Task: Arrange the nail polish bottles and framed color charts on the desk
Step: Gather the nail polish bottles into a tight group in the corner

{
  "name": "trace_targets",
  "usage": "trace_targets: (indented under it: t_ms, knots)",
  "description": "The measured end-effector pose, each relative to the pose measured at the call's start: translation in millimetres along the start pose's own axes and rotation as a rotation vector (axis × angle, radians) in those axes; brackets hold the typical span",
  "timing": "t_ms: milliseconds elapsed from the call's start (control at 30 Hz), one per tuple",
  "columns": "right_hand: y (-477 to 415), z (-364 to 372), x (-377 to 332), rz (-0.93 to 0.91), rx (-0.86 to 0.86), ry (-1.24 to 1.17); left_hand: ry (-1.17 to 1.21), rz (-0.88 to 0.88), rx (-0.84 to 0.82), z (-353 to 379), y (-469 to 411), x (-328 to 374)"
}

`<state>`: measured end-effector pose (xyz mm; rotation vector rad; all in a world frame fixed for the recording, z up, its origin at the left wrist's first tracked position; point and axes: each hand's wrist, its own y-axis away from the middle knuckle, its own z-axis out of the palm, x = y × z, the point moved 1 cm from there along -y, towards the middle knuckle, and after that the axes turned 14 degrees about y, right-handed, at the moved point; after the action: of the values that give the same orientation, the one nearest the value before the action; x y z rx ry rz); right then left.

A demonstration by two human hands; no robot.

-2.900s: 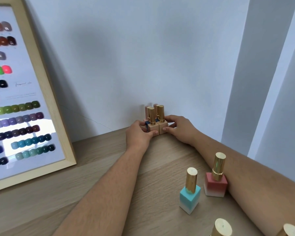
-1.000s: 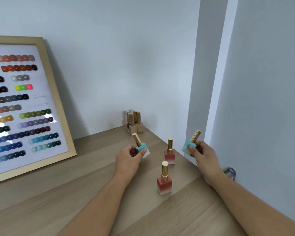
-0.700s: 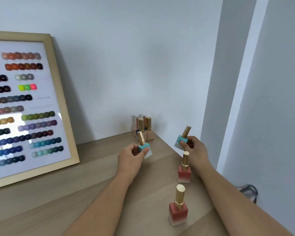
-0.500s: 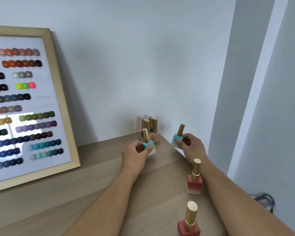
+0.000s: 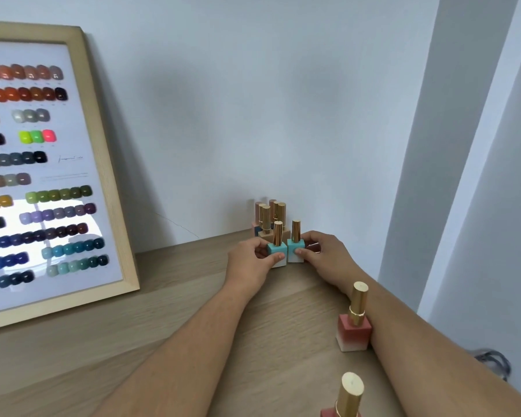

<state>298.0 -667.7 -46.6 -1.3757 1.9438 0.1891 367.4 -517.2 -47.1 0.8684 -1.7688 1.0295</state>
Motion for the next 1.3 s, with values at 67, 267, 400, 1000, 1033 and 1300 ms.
trace_targets:
  t_ms: [67, 267, 400, 1000, 1033, 1300]
  knots:
    - [-0.4, 0.4, -0.1, -0.007, -0.019, 0.003, -0.01, -0.006, -0.003, 0.4, -0.1, 0.5]
    - [-0.6, 1.9, -0.5, -0.012, 0.009, -0.052, -0.014, -0.036, 0.055, 1.3, -1.3, 0.2]
    - [-4.3, 5.5, -1.8, 0.003, 0.044, -0.05, -0.045, -0.033, 0.128, 2.5, -3.6, 0.1]
    - [-25.6, 14.0, -1.1, 0.004, 0.055, -0.022, -0.04, -0.024, 0.202, 4.1, -24.2, -10.3]
    - [-26.9, 14.7, -1.3, 0.002, 0.054, -0.021, -0.034, -0.024, 0.204, 3.9, -25.5, -10.8]
    - [-35.5, 18.6, -1.6, 0.011, 0.062, -0.004, -0.034, -0.032, 0.204, 2.3, -35.2, -13.2]
